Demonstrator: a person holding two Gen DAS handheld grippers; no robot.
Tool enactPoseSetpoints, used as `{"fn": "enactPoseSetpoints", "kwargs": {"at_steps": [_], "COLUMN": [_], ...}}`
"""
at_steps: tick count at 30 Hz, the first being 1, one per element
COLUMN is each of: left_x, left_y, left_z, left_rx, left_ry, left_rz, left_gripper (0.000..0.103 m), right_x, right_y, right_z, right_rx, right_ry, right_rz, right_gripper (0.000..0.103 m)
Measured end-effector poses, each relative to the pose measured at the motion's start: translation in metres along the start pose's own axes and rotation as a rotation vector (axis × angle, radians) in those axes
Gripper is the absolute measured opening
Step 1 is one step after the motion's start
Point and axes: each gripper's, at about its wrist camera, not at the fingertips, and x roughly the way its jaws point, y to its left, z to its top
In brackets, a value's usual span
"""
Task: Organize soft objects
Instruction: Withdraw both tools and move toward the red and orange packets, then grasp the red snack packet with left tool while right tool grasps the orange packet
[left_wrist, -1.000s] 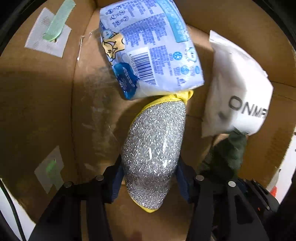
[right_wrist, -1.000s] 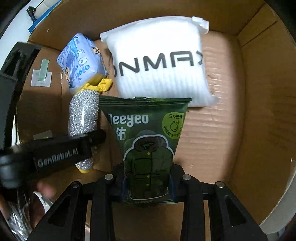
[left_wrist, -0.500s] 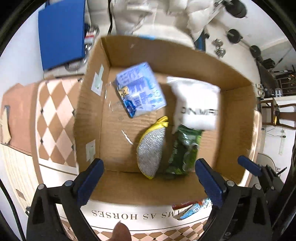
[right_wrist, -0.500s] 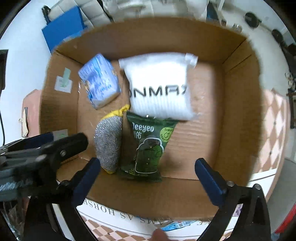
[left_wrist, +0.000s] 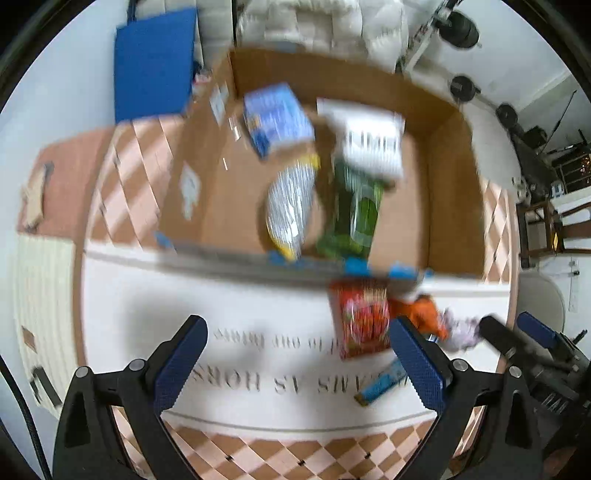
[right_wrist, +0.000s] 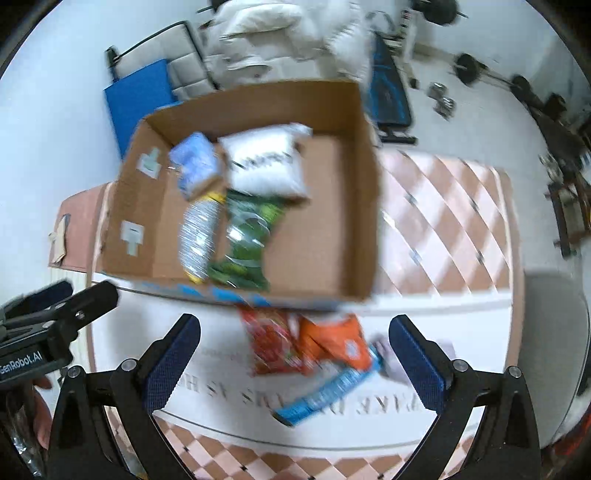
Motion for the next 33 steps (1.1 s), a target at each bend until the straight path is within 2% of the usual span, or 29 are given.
{"fn": "enactPoseSetpoints", "kwargs": {"at_steps": [2,4,7,11,15,16,18,20,25,29,32,33], "left_x": [0.029,0.049,0.061,0.069,0.073,0.075,0.08,0.087,0.118,0.146,0.159,0.16], "left_y": [-0.007,-0.016,-0.028,-0.03,-0.024,-0.025,-0.03,-0.039,-0.064,-0.074,-0.072,-0.072], "left_z": [-0.01,-0.016,-0.025,-0.032,-0.031,-0.031,-0.031,-0.032,-0.031,-0.024,-0.019,-0.018], "left_rx": [0.008,0.032,0.084,0.103,0.087,0.087,0.095,0.105,0.118,0.098,0.065,0.065], "left_ry": [0.067,0.097,0.081,0.097,0.114,0.117,0.132,0.153,0.213,0.253,0.264,0.252], "left_rz": [0.001,0.029,0.103,0.118,0.119,0.117,0.104,0.079,0.039,0.036,0.019,0.026], "left_gripper": [0.1,0.094,0.094,0.094,0.094,0.094,0.094,0.094,0.094,0.094,0.094,0.094], "right_x": [0.012,0.036,0.069,0.121,0.151,0.152,0.149,0.145,0.135,0.132,0.134,0.134], "right_y": [-0.021,-0.039,-0.049,-0.046,-0.04,-0.04,-0.044,-0.053,-0.084,-0.098,-0.1,-0.101], "right_z": [-0.011,-0.018,-0.024,-0.023,-0.024,-0.026,-0.031,-0.039,-0.065,-0.079,-0.083,-0.082], "right_rx": [0.061,0.121,0.145,0.133,0.1,0.097,0.1,0.111,0.158,0.161,0.156,0.157], "right_ry": [0.024,0.069,0.117,0.188,0.237,0.237,0.237,0.237,0.251,0.262,0.264,0.264], "right_rz": [0.015,0.039,0.034,0.033,0.022,0.028,0.023,0.014,-0.005,-0.012,0.0,0.008], "right_gripper": [0.103,0.103,0.098,0.092,0.078,0.076,0.059,0.055,0.055,0.055,0.063,0.071]}}
